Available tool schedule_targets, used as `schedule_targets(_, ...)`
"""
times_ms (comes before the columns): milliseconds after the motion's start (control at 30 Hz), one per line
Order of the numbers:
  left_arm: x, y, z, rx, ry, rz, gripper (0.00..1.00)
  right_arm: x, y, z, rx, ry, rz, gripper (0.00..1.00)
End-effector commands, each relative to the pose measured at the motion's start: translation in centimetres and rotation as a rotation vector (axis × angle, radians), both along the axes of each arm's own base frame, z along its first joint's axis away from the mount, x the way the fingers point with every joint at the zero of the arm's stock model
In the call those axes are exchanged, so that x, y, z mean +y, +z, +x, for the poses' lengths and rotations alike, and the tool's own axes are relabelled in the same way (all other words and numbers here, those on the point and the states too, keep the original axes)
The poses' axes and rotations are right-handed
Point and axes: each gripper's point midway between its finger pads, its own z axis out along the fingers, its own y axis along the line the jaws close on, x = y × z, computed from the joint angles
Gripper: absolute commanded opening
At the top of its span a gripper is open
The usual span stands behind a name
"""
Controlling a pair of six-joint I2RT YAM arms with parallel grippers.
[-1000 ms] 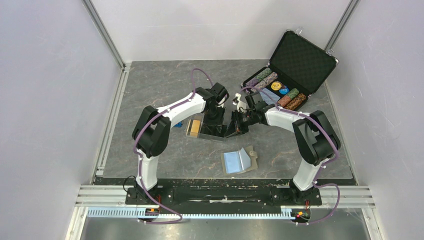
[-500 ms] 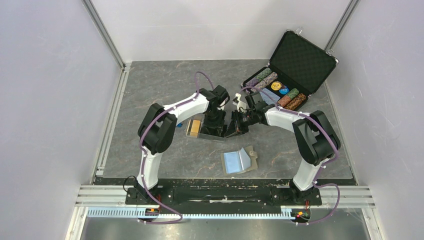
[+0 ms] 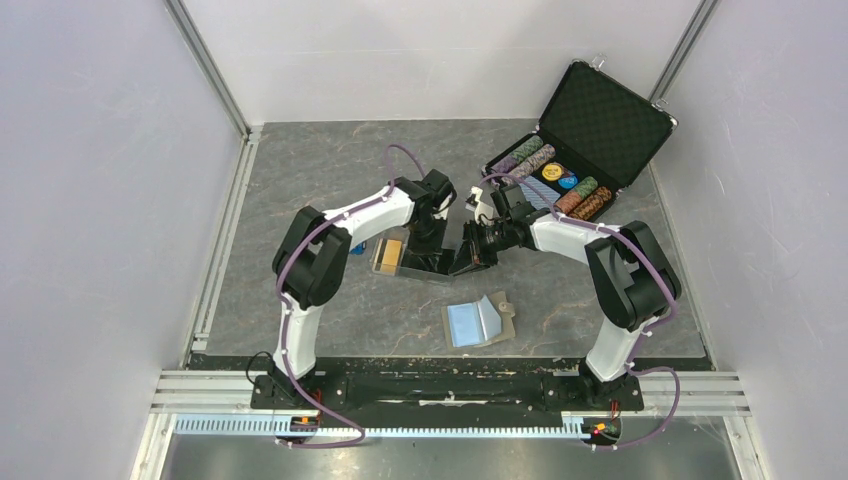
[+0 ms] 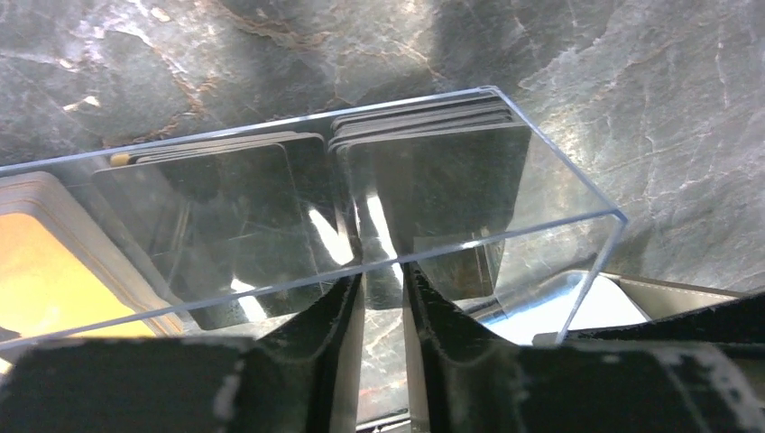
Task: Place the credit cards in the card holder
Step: Pick up the credit card from the storage box.
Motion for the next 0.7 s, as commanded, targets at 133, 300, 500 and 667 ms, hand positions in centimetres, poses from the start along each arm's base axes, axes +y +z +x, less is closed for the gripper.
schedule_targets(133, -1.0, 2.4, 0.7, -0.105, -0.001, -0.041, 0.45, 0.4, 0.2, -0.4, -0.026, 0.035, 0.013, 0.15)
schedule_targets(300, -0.6, 0.9, 0.2, -0.06, -0.013, -0.008, 0.43, 0.4, 0.2, -0.4, -0.026, 0.036, 0.014, 0.15)
schedule_targets(500, -0.5, -0.1, -0.4, -0.027, -0.022, 0.002, 0.3, 0.4, 0.2, -0.3, -0.03, 0.037, 0.013, 0.15)
schedule_targets(667, -1.0, 1.2, 0.2, -0.065, -0.014, -0.028, 0.33, 0.4, 0.2, -0.3, -0.03, 0.036, 0.013, 0.15)
